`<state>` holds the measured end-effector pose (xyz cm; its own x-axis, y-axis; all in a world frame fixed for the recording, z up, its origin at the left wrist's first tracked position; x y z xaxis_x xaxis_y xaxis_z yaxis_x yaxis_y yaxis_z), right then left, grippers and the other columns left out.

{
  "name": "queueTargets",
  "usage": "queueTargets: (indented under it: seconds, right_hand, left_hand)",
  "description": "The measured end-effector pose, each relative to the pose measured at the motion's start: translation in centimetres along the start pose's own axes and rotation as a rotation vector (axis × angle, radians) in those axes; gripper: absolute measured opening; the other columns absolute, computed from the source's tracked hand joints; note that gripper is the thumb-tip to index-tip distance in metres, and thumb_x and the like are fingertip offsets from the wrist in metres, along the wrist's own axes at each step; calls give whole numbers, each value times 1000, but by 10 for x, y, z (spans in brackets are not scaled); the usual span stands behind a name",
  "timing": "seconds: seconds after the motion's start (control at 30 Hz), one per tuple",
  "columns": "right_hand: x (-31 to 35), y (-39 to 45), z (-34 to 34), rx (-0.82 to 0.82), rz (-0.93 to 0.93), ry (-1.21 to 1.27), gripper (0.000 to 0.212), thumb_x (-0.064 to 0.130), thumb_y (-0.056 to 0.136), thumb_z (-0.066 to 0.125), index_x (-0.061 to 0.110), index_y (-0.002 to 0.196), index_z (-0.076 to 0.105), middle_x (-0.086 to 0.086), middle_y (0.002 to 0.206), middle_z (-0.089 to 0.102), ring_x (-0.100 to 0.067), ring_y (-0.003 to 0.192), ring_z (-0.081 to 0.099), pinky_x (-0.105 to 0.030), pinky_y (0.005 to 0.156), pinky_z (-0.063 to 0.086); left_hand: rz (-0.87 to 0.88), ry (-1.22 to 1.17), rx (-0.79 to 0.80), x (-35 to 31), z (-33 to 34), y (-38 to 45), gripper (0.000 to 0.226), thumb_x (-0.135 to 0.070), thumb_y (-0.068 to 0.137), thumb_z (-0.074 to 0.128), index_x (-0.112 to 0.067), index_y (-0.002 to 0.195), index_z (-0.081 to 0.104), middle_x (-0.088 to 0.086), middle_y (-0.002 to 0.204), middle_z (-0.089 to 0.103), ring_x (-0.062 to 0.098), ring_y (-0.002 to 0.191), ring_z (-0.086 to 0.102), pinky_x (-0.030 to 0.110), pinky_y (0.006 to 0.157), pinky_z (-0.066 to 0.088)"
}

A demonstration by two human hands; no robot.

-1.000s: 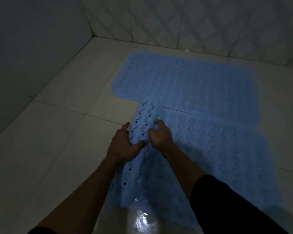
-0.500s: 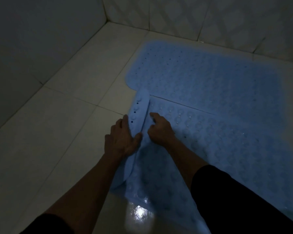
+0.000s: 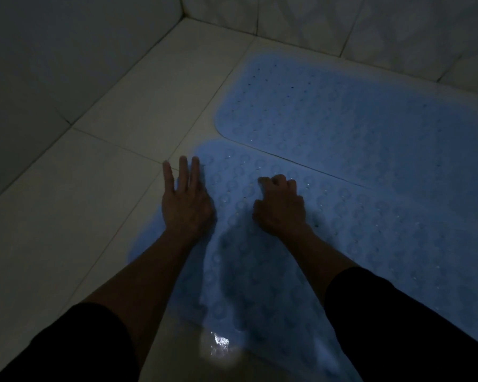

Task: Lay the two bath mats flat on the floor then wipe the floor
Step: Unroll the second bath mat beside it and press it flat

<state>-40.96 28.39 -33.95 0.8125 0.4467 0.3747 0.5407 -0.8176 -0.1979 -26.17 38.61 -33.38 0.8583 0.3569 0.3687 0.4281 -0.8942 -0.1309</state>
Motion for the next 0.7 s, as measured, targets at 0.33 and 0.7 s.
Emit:
queueTargets:
  seconds: [0.33,0.7]
  right_hand:
    - [-29,6,25,84,-42,-135,65,65,95,21,46,151,-6,6,163,-16,-28,149,-20,-65,114,-3]
    - [-25,45,9,-42,-91,-134,69,70,92,23,44,153,2,3,165,-4,-31,151,-4,-65,115,2]
  left_hand:
    - [-119,-634,106,-20,45,20,69,-75,92,10,-49,152,-11,9,162,-25,27,149,-24,53,120,-11]
    - [-29,-556,-69,-17,24,54,68,-68,96,14,-38,156,8,3,166,1,29,152,-5,57,120,-3]
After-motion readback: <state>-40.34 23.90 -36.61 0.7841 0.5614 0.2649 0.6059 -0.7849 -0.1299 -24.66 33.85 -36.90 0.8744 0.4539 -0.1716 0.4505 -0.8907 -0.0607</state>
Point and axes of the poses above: each hand's wrist, its own y-axis towards the middle knuckle, its own z-axis out of the palm, x = y × z, the point moved 6 cm from there along y, towards the middle knuckle
